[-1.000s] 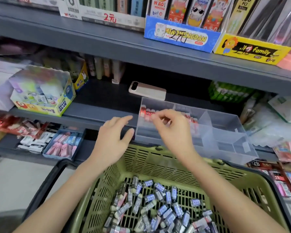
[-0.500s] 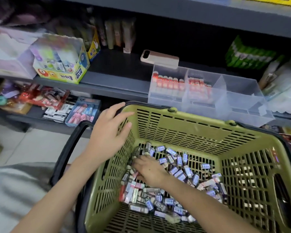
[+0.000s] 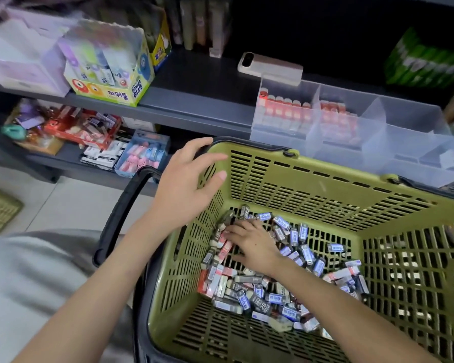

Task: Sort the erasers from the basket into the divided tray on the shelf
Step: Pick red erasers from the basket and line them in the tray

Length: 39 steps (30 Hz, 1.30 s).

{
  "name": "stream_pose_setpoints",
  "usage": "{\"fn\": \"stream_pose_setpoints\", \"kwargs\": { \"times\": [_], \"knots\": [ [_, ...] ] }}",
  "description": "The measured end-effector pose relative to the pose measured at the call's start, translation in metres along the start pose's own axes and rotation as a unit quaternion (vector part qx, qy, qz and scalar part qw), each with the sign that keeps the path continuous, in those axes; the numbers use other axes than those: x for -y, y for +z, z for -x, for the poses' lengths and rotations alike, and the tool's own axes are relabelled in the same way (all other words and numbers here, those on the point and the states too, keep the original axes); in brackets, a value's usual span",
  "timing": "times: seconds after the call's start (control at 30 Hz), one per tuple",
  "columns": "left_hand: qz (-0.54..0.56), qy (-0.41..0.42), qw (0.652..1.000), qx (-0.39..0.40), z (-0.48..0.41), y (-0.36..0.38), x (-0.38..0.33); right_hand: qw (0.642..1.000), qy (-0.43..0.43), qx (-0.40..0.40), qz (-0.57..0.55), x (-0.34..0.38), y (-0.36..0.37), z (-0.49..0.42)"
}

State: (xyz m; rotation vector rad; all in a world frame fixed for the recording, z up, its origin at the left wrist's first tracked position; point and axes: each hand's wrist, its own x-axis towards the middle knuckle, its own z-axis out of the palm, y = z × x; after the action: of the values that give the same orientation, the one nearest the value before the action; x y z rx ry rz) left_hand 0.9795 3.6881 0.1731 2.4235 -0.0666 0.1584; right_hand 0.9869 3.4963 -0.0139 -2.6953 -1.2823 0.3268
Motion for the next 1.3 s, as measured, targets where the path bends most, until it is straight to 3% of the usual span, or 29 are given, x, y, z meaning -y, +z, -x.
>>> {"fn": "stream_pose_setpoints", "kwargs": {
  "times": [0.1, 0.27, 0.47, 0.57, 0.6, 0.67, 0.73, 0.77, 0.83, 0.9, 0.97, 1.03, 1.1, 1.17, 1.3],
  "knots": [
    [-0.003, -0.002, 1.000, 0.001, 0.000, -0.001, 0.000, 0.999, 0.002, 0.018, 0.033, -0.001, 0.001, -0.012],
    [-0.005, 0.001, 1.000, 0.003, 0.000, 0.000, 0.000, 0.996, -0.026, -0.030, 0.083, -0.002, 0.004, -0.010],
    [-0.050, 0.032, 0.997, -0.050, 0.005, 0.000, -0.005, 0.994, -0.046, -0.093, 0.028, 0.000, 0.003, 0.010],
    [0.019, 0.044, 0.994, -0.096, 0.020, 0.005, -0.015, 0.982, 0.026, -0.158, -0.096, 0.007, -0.022, 0.026],
    [0.069, 0.026, 0.993, -0.090, 0.027, 0.009, -0.019, 0.965, 0.079, -0.185, -0.171, 0.012, -0.035, 0.032],
    [0.170, -0.062, 0.983, -0.031, 0.039, 0.019, -0.027, 0.888, 0.177, -0.220, -0.363, 0.026, -0.062, 0.042],
    [0.272, -0.179, 0.943, 0.067, 0.048, 0.031, -0.035, 0.783, 0.194, -0.241, -0.540, 0.047, -0.088, 0.042],
    [0.331, -0.225, 0.911, 0.100, 0.050, 0.038, -0.038, 0.750, 0.182, -0.250, -0.585, 0.057, -0.097, 0.039],
    [0.440, -0.265, 0.852, 0.099, 0.054, 0.047, -0.043, 0.731, 0.147, -0.244, -0.620, 0.071, -0.105, 0.034],
    [0.474, -0.270, 0.837, 0.049, 0.052, 0.050, -0.043, 0.718, 0.115, -0.219, -0.651, 0.072, -0.102, 0.032],
    [0.449, -0.265, 0.853, -0.005, 0.047, 0.044, -0.037, 0.747, 0.137, -0.189, -0.622, 0.060, -0.088, 0.034],
    [0.459, -0.253, 0.851, -0.033, 0.041, 0.032, -0.027, 0.856, 0.188, -0.103, -0.471, 0.048, -0.062, 0.033],
    [0.528, -0.228, 0.818, -0.011, 0.039, 0.019, -0.017, 0.926, 0.193, 0.050, -0.321, 0.049, -0.036, 0.026],
    [0.581, -0.198, 0.789, 0.026, 0.040, 0.008, -0.010, 0.940, 0.193, 0.154, -0.234, 0.059, -0.018, 0.016],
    [0.646, -0.170, 0.743, 0.055, 0.043, 0.000, -0.004, 0.928, 0.239, 0.204, -0.201, 0.068, -0.008, -0.002]
  ]
}}
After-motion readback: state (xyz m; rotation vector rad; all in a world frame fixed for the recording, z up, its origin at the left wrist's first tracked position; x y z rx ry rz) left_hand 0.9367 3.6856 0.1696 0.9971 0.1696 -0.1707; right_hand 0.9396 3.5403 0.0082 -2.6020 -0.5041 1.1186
